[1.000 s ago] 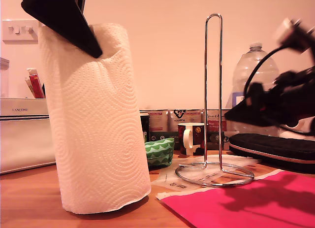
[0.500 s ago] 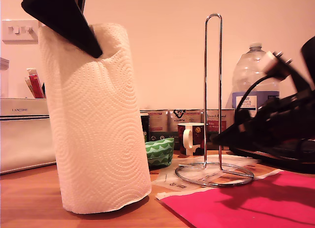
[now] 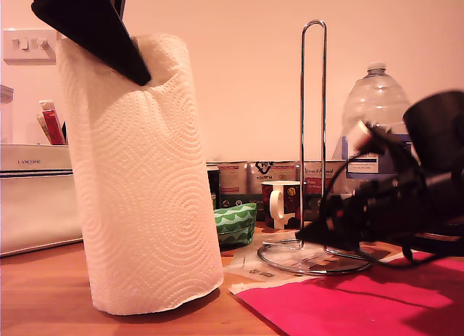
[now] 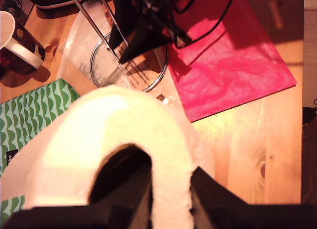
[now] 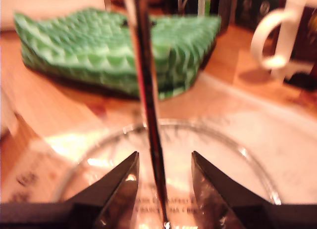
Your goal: Insert the paper towel roll into the metallic stand.
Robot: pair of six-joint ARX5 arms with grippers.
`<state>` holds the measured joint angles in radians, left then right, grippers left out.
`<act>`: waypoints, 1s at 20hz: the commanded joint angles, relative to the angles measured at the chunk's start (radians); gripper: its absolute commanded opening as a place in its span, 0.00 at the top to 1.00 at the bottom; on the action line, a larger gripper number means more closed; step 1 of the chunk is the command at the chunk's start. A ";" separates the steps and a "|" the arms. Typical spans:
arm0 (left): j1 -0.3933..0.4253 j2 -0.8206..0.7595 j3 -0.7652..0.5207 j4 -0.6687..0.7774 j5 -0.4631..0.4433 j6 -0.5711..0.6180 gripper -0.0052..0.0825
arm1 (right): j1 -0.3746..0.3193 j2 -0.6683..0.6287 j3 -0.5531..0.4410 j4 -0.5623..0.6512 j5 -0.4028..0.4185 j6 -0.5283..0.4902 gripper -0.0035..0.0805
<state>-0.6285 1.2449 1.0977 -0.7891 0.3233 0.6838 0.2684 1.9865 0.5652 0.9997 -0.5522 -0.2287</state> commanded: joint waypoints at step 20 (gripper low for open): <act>-0.002 -0.003 0.018 0.007 -0.027 -0.003 0.96 | -0.013 0.011 0.045 -0.016 -0.026 -0.006 0.97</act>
<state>-0.6285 1.2449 1.0977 -0.7898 0.3004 0.6838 0.2565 1.9953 0.6094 0.9718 -0.5766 -0.2375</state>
